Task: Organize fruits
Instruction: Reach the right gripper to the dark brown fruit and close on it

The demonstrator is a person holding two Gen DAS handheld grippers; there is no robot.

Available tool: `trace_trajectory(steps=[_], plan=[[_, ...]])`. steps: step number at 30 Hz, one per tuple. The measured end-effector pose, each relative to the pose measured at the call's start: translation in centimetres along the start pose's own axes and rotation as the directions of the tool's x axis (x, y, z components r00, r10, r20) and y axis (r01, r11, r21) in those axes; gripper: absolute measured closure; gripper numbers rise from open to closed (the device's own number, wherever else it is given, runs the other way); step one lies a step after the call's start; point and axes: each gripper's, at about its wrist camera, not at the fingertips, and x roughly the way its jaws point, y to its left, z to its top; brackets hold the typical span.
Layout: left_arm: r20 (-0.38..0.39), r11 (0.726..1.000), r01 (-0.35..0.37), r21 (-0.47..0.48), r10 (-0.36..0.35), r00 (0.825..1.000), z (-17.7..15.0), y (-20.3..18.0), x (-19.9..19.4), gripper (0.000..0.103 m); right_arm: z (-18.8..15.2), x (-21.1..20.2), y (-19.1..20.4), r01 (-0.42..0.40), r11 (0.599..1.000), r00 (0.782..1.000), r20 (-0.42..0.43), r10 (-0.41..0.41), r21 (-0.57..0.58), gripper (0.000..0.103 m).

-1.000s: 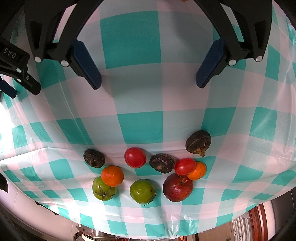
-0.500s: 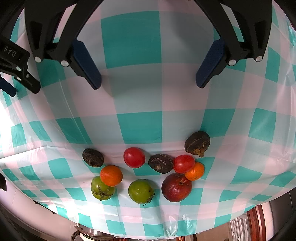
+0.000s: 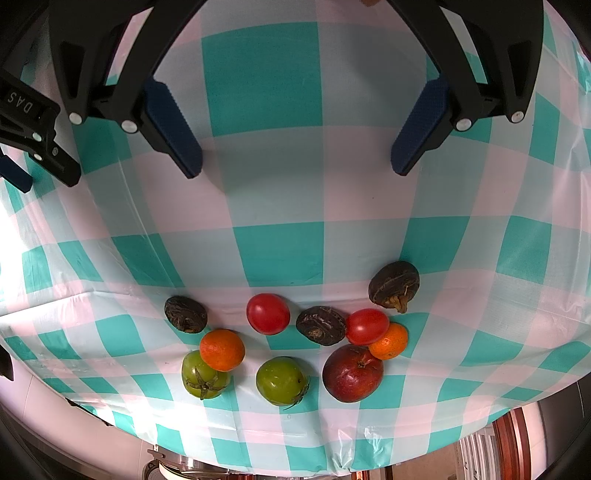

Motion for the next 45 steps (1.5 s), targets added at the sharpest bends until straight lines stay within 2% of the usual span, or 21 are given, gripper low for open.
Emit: trace_trajectory(steps=[8,12,14,16,22,25,28,29,31,33,34,35,36,38,40,41,45], plan=[[0.0,1.0,-0.001,-0.002,0.001,1.0,0.0,0.0,0.0,0.001,0.1,0.0,0.0,-0.001,1.0,1.0,0.001,0.001,0.002,0.004],[-0.001,0.999,-0.018,-0.026,0.018,1.0,0.0,-0.1,0.0,0.001,0.7,0.4,1.0,-0.063,0.994,0.998,-0.015,0.062,-0.091,0.004],[-0.004,0.999,-0.03,-0.043,0.03,1.0,0.0,-0.1,-0.1,0.001,1.5,0.9,2.0,-0.122,0.977,0.992,-0.038,0.117,-0.177,0.004],[-0.007,0.998,-0.037,-0.051,0.037,0.999,0.0,-0.2,-0.1,0.001,2.5,1.5,2.9,-0.147,0.959,0.989,-0.041,0.141,-0.244,0.004],[-0.011,0.998,-0.04,-0.054,0.04,0.999,0.2,-0.1,0.0,0.001,6.1,3.8,5.7,-0.231,0.914,0.973,-0.056,0.225,-0.335,0.004],[-0.021,0.993,-0.071,-0.097,0.07,0.997,0.4,0.7,0.2,0.001,7.6,4.9,7.6,-0.257,0.885,0.966,-0.064,0.252,-0.389,0.006],[-0.037,0.974,-0.13,-0.185,0.125,0.991,0.8,2.6,0.5,0.001,9.0,5.9,9.2,-0.279,0.862,0.959,-0.069,0.276,-0.423,0.016],[-0.043,0.967,-0.147,-0.209,0.141,0.989,1.0,3.2,0.6,0.001,9.4,6.2,9.5,-0.296,0.856,0.953,-0.075,0.293,-0.423,0.023],[-0.043,0.957,-0.159,-0.244,0.153,0.987,1.6,4.1,1.0,0.001,10.1,6.6,9.9,-0.305,0.854,0.95,-0.07,0.305,-0.422,0.029],[-0.033,0.956,-0.141,-0.257,0.137,0.99,2.2,4.8,1.3,0.001,10.4,6.6,9.8,-0.306,0.855,0.948,-0.049,0.315,-0.418,0.048],[-0.024,0.958,-0.122,-0.258,0.12,0.993,2.5,4.9,1.4,0.002,10.3,6.4,9.5,-0.315,0.856,0.944,-0.045,0.326,-0.411,0.05],[-0.011,0.965,-0.093,-0.245,0.093,0.996,2.8,4.8,1.4,0.006,10.4,6.5,9.3,-0.332,0.854,0.938,-0.048,0.343,-0.401,0.059],[0.002,0.972,-0.07,-0.222,0.072,0.997,3.0,4.4,1.4,0.008,10.5,6.5,8.7,-0.352,0.856,0.931,-0.051,0.361,-0.379,0.063],[0.024,0.984,-0.065,-0.167,0.07,0.997,3.3,3.1,1.4,0.01,10.6,6.4,7.2,-0.383,0.87,0.92,-0.044,0.39,-0.311,0.063],[0.032,0.982,-0.107,-0.157,0.114,0.993,3.7,2.4,1.6,0.011,11.0,6.5,5.9,-0.416,0.876,0.907,-0.036,0.421,-0.244,0.063],[0.029,0.975,-0.122,-0.185,0.129,0.991,4.1,2.7,1.9,0.015,11.0,6.6,5.4,-0.434,0.873,0.899,-0.039,0.437,-0.222,0.063],[0.03,0.942,-0.103,-0.32,0.118,0.993,4.9,5.3,2.7,0.029,11.2,6.8,4.7,-0.46,0.867,0.886,-0.032,0.463,-0.192,0.063]])
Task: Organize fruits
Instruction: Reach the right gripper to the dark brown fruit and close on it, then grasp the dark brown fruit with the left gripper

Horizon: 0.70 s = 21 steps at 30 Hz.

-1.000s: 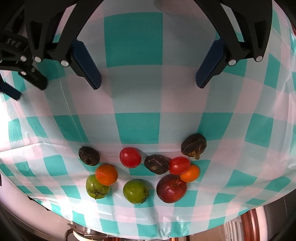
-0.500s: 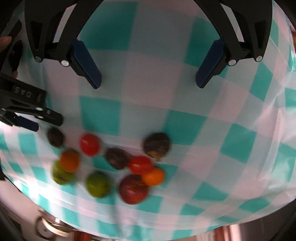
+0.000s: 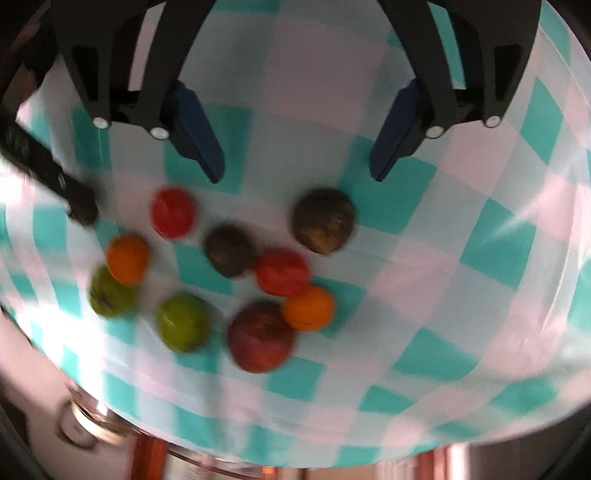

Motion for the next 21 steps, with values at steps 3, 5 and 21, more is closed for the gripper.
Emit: trace_trajectory(steps=[3,5,21], plan=[[0.008,1.0,-0.029,-0.003,0.029,1.0,1.2,0.4,0.8,0.035,-0.1,-0.3,-0.8,-0.031,0.999,0.999,-0.01,0.031,0.018,0.063],[0.012,0.998,-0.052,0.026,0.051,0.999,1.8,-0.1,1.5,0.045,0.3,0.2,-1.1,-0.05,0.998,0.999,-0.008,0.05,0.033,0.063],[0.194,0.997,-0.009,-0.077,0.024,0.981,-5.0,1.9,-9.3,0.062,0.5,0.5,-1.3,-0.12,0.991,0.993,-0.007,0.121,0.059,0.064]])
